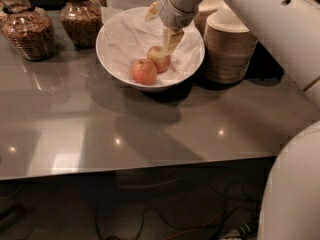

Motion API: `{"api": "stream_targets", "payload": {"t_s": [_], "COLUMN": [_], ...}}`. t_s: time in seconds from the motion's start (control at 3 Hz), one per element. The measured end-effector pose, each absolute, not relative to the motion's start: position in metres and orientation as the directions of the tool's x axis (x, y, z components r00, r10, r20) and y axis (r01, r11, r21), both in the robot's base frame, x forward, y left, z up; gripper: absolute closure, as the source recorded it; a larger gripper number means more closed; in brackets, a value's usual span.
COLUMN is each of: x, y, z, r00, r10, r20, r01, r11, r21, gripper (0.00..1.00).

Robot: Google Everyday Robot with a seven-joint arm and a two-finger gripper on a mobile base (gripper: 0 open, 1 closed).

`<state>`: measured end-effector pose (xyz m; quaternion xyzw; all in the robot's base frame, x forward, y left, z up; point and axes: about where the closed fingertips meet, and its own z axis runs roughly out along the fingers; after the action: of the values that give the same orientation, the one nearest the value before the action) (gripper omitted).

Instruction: Pick apple from white bowl

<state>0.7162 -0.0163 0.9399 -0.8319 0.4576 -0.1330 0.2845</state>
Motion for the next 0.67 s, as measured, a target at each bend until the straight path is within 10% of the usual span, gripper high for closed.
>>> {"api": "stream_targets", "payload": {"t_s": [0.67], "x": [0.738], "y": [-0.015], "z": [0.898], "r00": [0.553], "r10": [-0.832], "r20": [-0.042], "r01": [-0.724], "r11": [-0.455], "r21": [-0.519], "gripper": [0.28]}}
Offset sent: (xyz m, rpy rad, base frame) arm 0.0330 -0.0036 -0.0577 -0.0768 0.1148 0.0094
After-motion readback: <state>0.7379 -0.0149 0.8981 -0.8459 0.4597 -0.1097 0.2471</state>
